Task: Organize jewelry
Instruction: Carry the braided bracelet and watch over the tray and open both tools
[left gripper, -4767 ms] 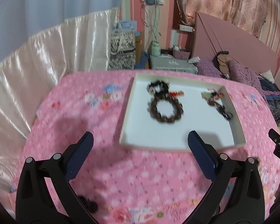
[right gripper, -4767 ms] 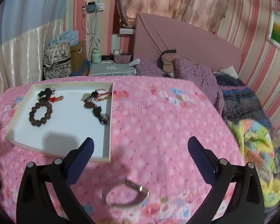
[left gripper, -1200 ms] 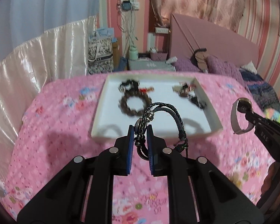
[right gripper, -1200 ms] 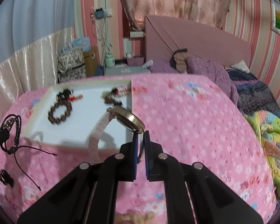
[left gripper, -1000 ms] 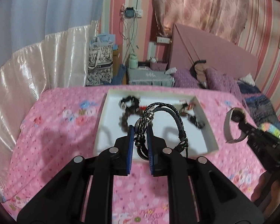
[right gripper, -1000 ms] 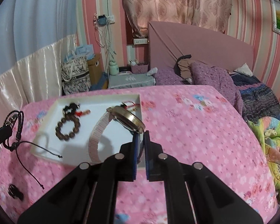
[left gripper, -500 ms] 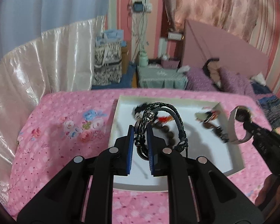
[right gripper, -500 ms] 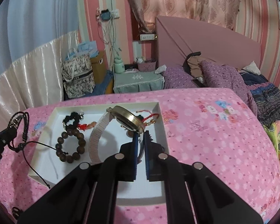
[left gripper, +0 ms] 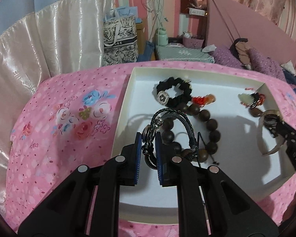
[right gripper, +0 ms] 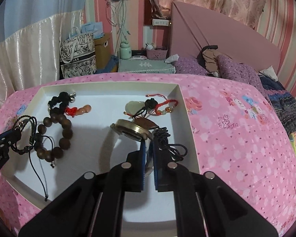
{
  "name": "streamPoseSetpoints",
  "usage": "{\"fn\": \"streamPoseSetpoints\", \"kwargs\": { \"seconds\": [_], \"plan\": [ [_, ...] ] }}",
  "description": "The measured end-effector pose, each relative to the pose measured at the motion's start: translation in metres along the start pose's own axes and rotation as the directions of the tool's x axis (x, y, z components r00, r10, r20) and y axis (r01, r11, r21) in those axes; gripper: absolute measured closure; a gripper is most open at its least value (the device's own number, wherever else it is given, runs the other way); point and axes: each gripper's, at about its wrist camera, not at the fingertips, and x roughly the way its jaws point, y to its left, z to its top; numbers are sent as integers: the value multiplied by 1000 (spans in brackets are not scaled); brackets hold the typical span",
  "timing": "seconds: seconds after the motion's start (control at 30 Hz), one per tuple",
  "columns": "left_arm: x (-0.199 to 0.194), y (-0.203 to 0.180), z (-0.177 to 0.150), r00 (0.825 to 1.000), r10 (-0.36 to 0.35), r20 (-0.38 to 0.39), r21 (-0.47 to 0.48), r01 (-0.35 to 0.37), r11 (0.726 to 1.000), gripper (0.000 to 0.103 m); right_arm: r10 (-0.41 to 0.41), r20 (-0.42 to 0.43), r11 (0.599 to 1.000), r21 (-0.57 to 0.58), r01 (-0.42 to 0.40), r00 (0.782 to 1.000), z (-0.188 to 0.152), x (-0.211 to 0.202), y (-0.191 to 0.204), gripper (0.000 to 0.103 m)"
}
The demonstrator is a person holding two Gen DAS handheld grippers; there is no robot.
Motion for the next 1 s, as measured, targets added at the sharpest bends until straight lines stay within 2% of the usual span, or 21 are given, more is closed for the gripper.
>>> {"fn": "streamPoseSetpoints", "kwargs": {
  "seconds": [0.3, 0.6, 1.0],
  "plan": [
    [15, 2, -6, 999, 16, -32, 2, -16, 1000, 91, 11, -1, 1000, 18, -11, 1000, -2, 13, -2, 97],
    [17, -3, -10, 999, 32, -5, 18, -32, 999, 91, 27, 1, 999, 45, -27, 1000, -3, 20, -4, 97],
    [26, 1, -15, 999, 17, -33, -5, -18, 1000, 89, 27, -6, 998, 58, -27, 1000, -4, 29, -5, 97]
  ]
}}
